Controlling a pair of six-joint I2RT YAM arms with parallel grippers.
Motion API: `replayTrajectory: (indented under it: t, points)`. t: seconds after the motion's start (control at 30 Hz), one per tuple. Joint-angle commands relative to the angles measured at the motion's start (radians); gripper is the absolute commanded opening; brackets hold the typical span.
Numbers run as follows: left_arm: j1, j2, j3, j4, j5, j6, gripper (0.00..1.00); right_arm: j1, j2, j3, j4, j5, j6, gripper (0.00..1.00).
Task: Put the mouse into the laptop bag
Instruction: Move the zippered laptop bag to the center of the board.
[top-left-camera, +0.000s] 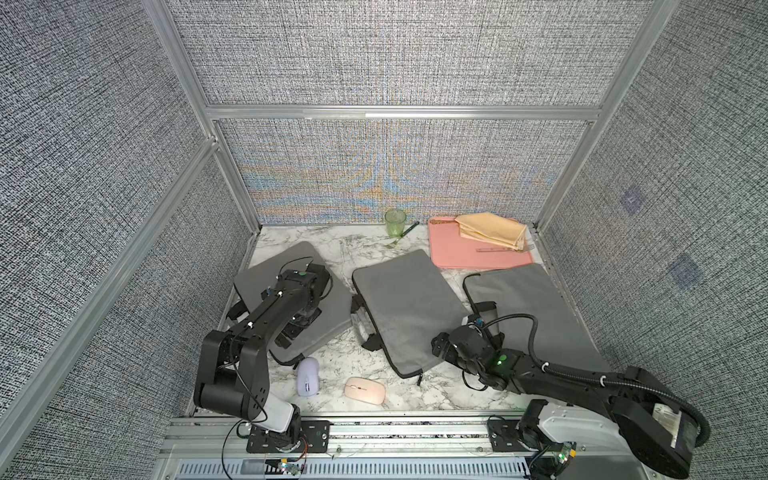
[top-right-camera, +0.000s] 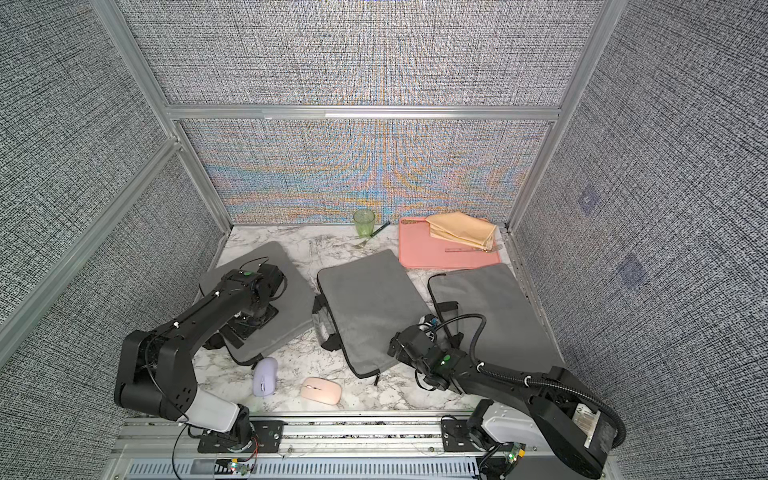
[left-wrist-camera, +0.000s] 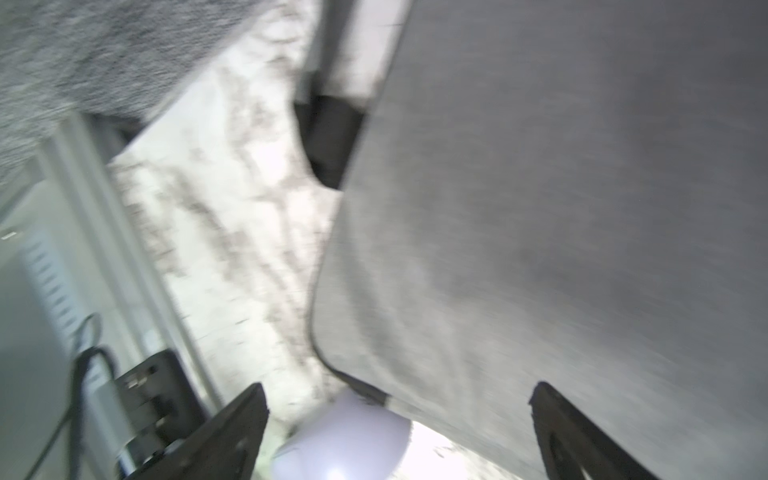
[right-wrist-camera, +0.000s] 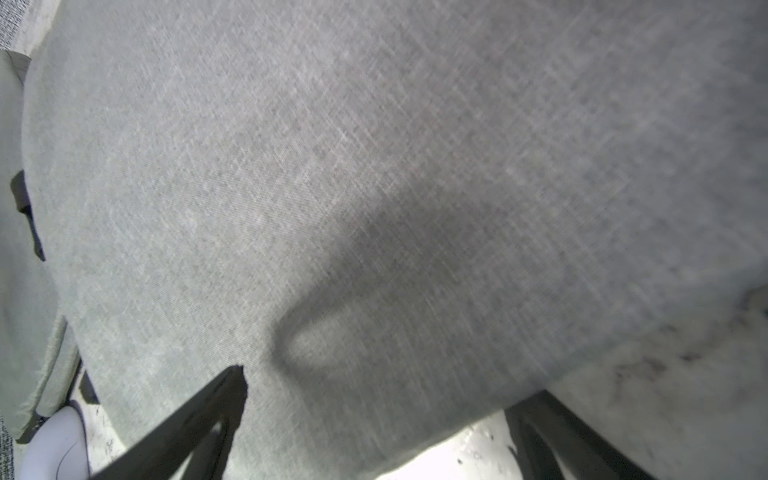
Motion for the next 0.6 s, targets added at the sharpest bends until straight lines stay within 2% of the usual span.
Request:
replayTrajectory:
  t: [0.0, 0.1, 0.2, 0.3, 0.37, 0.4, 0.43, 0.47, 0.57]
  points:
    - [0.025, -0.003, -0.022, -0.112, -0.109, -0.117, 0.99, -0.001, -0.009, -0.008, -0.015, 0.008, 0.007, 0.99]
    - [0.09, 0.004, -0.074, 0.007, -0.096, -0.054, 0.99, -0.002, -0.03, -0.027, -0.028, 0.016, 0.009, 0.99]
    - [0.153, 0.068, -0.081, 0.063, -0.082, -0.022, 0.99, -0.004, -0.053, -0.043, -0.039, 0.028, 0.014, 0.99]
    - [0.203, 0.161, -0.061, 0.178, -0.005, 0.084, 0.99, -0.005, -0.086, -0.055, -0.053, 0.036, 0.011, 0.99]
    - [0.23, 0.236, -0.029, 0.226, 0.048, 0.128, 0.98, -0.006, -0.11, -0.056, -0.069, 0.046, 0.009, 0.99]
    - [0.239, 0.276, 0.006, 0.213, 0.047, 0.13, 0.88, -0.006, -0.124, -0.06, -0.078, 0.052, 0.008, 0.99]
    - [0.248, 0.315, 0.048, 0.193, 0.035, 0.127, 0.85, -0.006, -0.141, -0.062, -0.089, 0.057, 0.007, 0.99]
    - [0.258, 0.343, 0.078, 0.178, 0.031, 0.127, 0.9, -0.006, -0.155, -0.064, -0.099, 0.062, 0.008, 0.99]
    - [0.321, 0.422, 0.168, 0.183, 0.086, 0.163, 0.91, -0.006, -0.199, -0.079, -0.12, 0.079, 0.009, 0.99]
